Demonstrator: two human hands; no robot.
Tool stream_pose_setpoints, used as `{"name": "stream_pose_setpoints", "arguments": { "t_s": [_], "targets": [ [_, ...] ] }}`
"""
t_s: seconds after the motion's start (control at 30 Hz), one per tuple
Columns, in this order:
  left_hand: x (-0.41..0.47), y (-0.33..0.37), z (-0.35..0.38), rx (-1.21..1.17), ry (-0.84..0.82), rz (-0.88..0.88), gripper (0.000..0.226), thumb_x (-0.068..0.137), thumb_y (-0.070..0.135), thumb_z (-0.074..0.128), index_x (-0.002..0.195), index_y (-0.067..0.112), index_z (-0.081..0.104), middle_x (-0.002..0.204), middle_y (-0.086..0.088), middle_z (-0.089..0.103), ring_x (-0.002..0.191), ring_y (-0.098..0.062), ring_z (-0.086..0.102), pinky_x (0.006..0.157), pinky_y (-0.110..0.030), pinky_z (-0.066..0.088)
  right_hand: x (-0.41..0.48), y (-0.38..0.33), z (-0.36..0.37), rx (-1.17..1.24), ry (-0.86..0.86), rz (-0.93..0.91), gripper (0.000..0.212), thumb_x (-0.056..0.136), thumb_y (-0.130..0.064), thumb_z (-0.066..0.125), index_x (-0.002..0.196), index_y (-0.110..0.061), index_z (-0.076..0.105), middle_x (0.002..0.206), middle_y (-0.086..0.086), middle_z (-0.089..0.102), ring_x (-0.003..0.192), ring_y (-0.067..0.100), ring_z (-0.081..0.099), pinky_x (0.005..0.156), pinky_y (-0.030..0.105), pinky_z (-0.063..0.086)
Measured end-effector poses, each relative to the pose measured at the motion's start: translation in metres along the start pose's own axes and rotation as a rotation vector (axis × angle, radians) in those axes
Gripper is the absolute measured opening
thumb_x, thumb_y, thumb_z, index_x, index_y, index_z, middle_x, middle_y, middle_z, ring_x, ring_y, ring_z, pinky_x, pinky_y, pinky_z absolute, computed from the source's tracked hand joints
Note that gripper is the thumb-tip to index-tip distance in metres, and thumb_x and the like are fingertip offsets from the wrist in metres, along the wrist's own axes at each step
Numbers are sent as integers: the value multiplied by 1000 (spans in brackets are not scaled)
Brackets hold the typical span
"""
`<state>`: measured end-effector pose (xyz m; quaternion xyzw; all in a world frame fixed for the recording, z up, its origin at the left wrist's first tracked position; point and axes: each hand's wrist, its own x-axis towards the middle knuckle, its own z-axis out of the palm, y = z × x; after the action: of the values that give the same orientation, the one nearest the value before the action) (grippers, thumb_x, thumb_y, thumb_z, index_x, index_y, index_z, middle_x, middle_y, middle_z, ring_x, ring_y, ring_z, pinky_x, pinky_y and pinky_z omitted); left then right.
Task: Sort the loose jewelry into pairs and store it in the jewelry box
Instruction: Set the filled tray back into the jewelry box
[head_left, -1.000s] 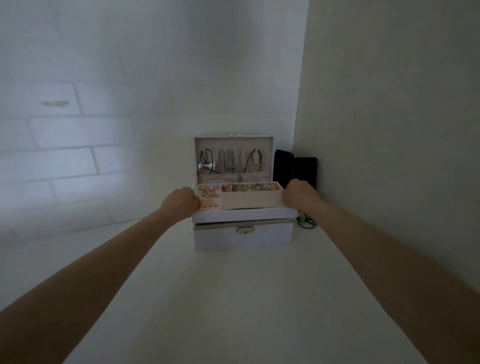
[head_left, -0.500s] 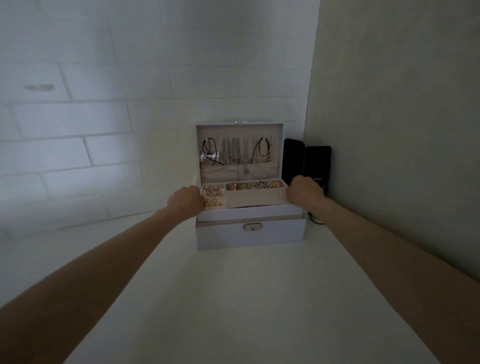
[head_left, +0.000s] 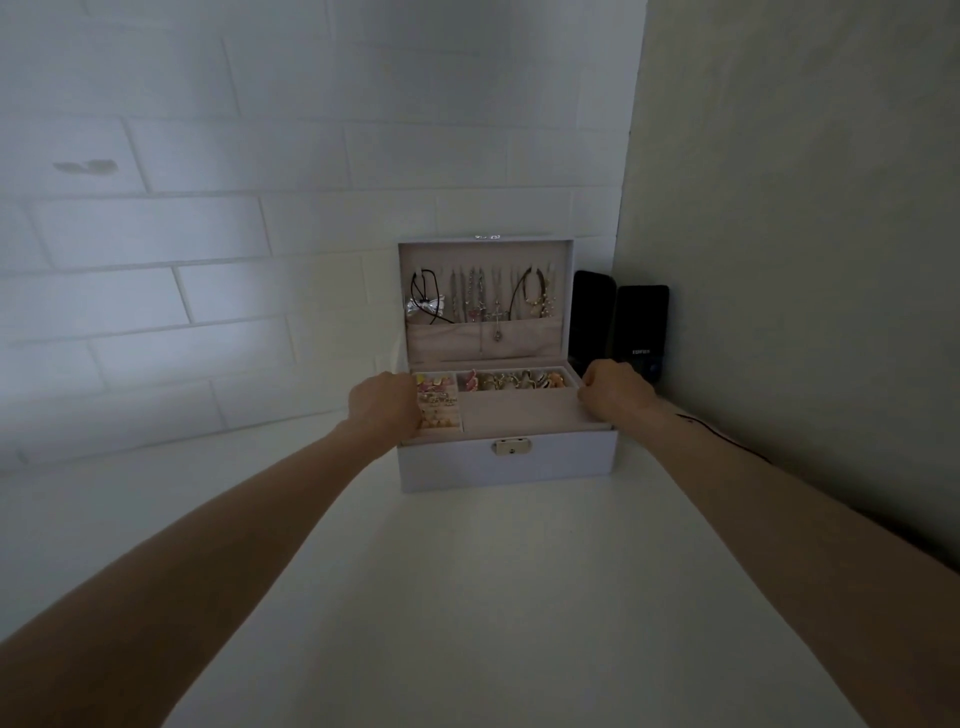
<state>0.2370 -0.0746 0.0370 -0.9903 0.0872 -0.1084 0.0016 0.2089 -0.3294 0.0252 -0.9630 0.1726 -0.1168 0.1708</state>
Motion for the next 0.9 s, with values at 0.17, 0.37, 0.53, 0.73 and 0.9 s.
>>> {"name": "stream_pose_setpoints", "arguments": {
  "t_s": [0.17, 0.37, 0.53, 0.73, 0.9],
  "targets": [
    [0, -7, 8, -65, 6, -41, 29, 91, 24, 47, 112, 7, 57, 114, -14, 60, 105, -32, 57, 75, -31, 40, 1, 7, 2, 7, 12, 24, 23, 90, -25, 51, 97, -8, 65, 94, 10, 64, 89, 27, 62, 67, 27, 43],
    [3, -11, 15, -184, 39, -86, 40, 96, 36, 42, 121, 6, 49, 119, -17, 57, 109, -33, 55, 83, -35, 43, 5, 8, 2, 11, -29, 22, 31, 94, -25, 47, 66, -13, 51, 72, 5, 55, 78, 25, 58, 53, 25, 36],
    [36, -17, -7, -899, 51, -154, 49, 98, 33, 38, 130, -4, 42, 135, -25, 44, 119, -38, 47, 99, -45, 40, 20, -11, -17, 438, 14, -36, 45, 99, -31, 41, 134, -2, 46, 130, 15, 53, 115, 30, 52, 90, 33, 44],
    [70, -1, -52, -1668, -142, -157, 63, 96, 56, 24, 148, 21, 19, 156, -4, 16, 143, -23, 17, 116, -44, 17, 46, -41, -53, 1091, -74, 14, 62, 98, -51, 28, 148, -15, 20, 150, 3, 28, 139, 22, 26, 115, 39, 20],
    [76, -1, -53, -1604, -159, -155, 67, 95, 59, 15, 149, 20, 15, 157, -3, 12, 144, -21, 13, 115, -42, 10, 55, -43, -73, 1213, -167, -16, 83, 88, -70, 20, 150, -16, 10, 155, 5, 22, 141, 22, 25, 116, 49, 15]
  ]
}}
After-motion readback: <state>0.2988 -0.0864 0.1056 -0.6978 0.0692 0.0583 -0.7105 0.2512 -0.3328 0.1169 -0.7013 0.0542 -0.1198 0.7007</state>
